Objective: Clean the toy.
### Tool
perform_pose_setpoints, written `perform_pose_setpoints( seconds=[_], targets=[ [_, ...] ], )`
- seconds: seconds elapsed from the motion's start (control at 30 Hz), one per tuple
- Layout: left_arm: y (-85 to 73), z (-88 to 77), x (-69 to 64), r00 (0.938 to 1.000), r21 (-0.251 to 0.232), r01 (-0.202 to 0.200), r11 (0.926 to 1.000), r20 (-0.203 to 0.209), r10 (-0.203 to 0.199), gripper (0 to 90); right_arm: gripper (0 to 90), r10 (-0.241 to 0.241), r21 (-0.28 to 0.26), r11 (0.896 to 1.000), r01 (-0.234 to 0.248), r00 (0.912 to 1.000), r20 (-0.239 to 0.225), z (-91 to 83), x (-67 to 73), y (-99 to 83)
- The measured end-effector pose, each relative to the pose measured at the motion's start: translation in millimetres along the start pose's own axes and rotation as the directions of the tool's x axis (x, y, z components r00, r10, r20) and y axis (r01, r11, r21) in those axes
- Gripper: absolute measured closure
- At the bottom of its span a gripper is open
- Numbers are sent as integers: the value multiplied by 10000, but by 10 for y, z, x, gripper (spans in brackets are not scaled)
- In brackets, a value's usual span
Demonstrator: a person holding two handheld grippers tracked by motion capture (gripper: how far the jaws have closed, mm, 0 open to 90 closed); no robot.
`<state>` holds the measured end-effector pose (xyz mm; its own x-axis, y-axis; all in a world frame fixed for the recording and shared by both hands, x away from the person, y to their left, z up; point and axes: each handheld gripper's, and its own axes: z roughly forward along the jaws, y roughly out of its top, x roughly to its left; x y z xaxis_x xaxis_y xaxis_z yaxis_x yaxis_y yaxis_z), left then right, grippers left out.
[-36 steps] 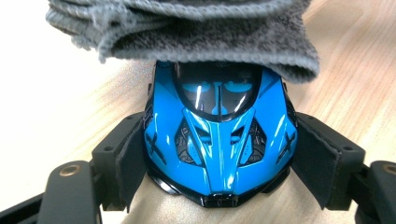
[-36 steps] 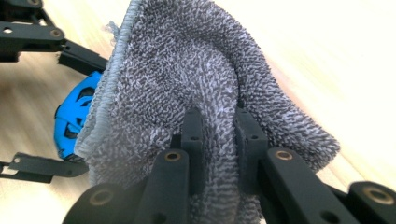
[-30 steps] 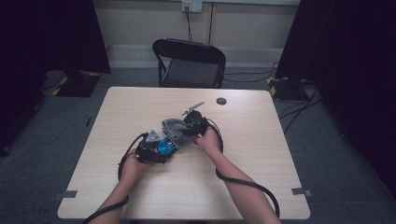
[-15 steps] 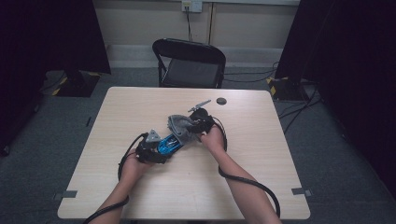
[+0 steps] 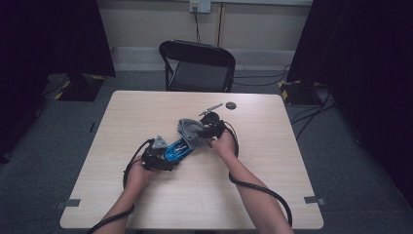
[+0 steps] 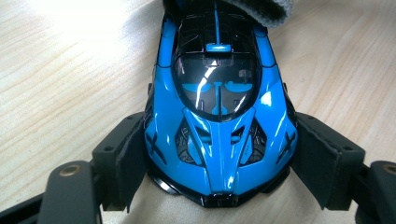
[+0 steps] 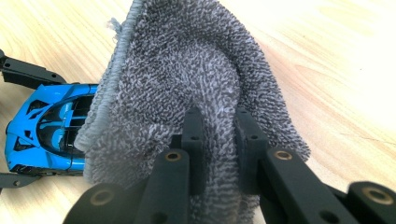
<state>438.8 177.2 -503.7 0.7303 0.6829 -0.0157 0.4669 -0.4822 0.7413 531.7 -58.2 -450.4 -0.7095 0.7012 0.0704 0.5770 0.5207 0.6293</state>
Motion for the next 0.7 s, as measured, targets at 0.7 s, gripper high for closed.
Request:
perform_pose_setpoints(
  seconds=[0.7],
  targets=[
    [0, 0, -2, 10000, -8, 20, 10000, -1, -20, 240, 774, 346, 155, 9992, -359, 9965, 760, -129, -319, -209]
  ],
)
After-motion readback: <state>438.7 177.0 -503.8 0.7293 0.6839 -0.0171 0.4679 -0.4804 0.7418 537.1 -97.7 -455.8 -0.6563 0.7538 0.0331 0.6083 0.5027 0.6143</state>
